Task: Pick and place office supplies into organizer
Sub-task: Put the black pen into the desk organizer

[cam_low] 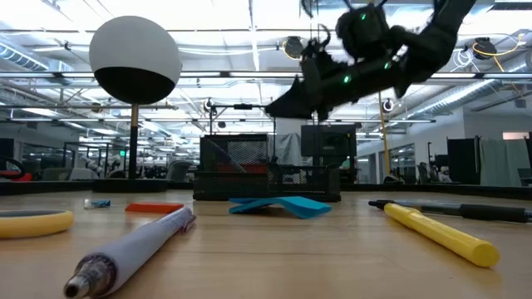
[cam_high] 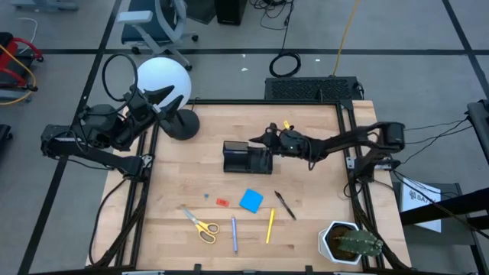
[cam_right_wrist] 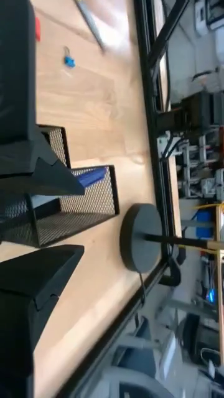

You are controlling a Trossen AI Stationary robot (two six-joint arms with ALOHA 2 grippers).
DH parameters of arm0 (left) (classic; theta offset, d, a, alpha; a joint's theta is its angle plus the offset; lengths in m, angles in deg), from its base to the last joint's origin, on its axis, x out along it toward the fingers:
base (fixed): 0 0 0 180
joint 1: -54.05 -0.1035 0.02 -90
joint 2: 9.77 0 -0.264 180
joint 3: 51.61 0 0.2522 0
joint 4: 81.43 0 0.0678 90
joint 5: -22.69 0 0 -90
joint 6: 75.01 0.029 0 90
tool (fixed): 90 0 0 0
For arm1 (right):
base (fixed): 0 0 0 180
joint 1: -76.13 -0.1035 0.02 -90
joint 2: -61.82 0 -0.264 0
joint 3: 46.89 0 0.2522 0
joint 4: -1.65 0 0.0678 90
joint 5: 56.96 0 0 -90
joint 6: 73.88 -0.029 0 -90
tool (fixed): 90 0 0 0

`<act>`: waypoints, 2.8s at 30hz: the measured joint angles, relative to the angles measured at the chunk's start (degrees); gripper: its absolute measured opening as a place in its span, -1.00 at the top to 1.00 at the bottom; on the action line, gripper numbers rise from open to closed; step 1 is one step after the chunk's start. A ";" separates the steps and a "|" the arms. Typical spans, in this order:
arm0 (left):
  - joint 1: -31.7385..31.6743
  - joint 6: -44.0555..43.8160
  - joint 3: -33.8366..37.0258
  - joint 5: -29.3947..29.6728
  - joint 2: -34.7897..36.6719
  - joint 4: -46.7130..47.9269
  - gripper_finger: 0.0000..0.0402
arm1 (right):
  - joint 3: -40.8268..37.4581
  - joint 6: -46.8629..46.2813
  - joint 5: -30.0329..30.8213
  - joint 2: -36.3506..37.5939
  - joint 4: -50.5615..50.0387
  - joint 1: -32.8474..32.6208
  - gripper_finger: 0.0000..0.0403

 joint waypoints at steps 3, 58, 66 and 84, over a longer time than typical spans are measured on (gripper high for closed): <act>0.00 0.00 0.00 0.00 0.00 0.00 0.00 | 1.27 0.88 5.02 3.83 -4.52 -2.83 0.34; 0.00 0.00 0.00 0.00 -0.02 0.00 0.00 | 39.43 -53.41 -5.29 -11.69 -99.94 -24.82 0.55; 0.00 0.00 0.00 -0.01 -0.02 0.00 0.00 | 39.43 -57.13 -5.47 -14.33 -99.96 -25.67 0.56; 0.00 0.00 0.00 0.00 0.00 0.02 0.00 | 39.39 -61.73 -5.47 -15.11 -103.47 -26.43 0.56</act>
